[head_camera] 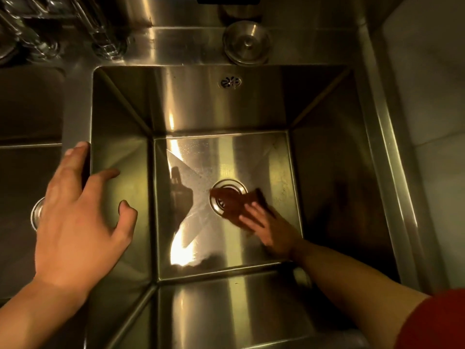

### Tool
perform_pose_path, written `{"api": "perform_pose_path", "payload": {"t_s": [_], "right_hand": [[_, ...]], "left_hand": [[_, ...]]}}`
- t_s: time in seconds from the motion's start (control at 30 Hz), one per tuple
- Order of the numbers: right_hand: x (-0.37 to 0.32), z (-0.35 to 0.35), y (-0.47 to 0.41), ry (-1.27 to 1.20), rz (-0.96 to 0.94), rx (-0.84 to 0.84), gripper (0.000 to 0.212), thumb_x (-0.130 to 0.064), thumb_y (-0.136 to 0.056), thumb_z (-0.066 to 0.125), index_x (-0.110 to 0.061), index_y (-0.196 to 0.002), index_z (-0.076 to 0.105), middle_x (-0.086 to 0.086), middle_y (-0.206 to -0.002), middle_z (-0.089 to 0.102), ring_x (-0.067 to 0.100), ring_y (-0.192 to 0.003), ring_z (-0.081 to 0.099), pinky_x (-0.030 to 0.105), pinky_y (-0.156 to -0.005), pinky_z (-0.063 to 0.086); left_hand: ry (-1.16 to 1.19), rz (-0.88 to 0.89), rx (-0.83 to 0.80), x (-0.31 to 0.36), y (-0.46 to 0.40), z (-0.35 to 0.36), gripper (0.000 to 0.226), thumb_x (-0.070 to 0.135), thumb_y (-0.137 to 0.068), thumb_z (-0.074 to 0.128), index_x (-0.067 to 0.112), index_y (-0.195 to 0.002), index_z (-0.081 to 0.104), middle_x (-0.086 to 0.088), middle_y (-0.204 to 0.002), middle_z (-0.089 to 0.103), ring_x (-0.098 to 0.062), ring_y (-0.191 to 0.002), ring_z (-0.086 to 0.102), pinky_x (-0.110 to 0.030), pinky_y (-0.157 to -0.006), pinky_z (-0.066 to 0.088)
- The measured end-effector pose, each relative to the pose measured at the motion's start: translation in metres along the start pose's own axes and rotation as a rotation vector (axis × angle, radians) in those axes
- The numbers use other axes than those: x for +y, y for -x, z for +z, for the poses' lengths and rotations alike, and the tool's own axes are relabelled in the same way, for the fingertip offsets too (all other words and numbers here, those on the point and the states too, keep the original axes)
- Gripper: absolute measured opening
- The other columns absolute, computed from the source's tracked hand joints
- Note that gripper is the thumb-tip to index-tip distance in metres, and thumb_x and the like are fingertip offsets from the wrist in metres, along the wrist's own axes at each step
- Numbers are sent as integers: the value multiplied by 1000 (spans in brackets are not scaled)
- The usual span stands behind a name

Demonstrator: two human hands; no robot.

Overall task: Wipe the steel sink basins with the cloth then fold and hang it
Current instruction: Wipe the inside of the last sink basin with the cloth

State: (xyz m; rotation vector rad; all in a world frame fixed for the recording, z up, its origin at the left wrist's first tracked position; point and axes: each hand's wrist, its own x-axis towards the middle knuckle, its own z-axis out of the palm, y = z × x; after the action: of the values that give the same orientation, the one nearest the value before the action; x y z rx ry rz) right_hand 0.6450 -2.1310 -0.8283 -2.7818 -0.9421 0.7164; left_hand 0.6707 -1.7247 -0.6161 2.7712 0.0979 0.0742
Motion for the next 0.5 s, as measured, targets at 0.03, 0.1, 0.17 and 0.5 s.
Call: {"api": "perform_pose_path", "payload": {"t_s": [0.03,0.1,0.17,0.5], "right_hand": [[8,-5,2,-31,100,20,63,-27,-106,38,-32,-163,12,3,-171,2,24,-158,-6,50,-127,10],[14,-11,1,-73,256,61,62,-26,-107,36,-30,-164,10,6,-171,5,26,-158,-7,55,-125,11],[18,-13,-5,-107,346,98,64,-23,-105,39,-27,-163,14,9,-171,8,29,-158,-5,57,-124,11],[55,-38,-56,-151,532,281,61,-22,-104,46,-17,-161,26,17,-168,16,36,-157,6,53,-125,10]], "left_hand": [[13,2,1,0,0,1,58,46,-84,55,27,-139,52,9,-173,12,-12,-160,5,-51,-124,22],[26,22,8,-3,-1,2,56,44,-84,54,26,-137,53,7,-173,14,-14,-161,7,-48,-127,20],[5,45,21,-7,-1,3,55,45,-84,53,26,-136,54,7,-173,15,-16,-161,10,-33,-130,11],[-24,63,14,-24,0,15,58,52,-86,50,33,-141,51,8,-173,11,-18,-161,9,-54,-123,25]]}}
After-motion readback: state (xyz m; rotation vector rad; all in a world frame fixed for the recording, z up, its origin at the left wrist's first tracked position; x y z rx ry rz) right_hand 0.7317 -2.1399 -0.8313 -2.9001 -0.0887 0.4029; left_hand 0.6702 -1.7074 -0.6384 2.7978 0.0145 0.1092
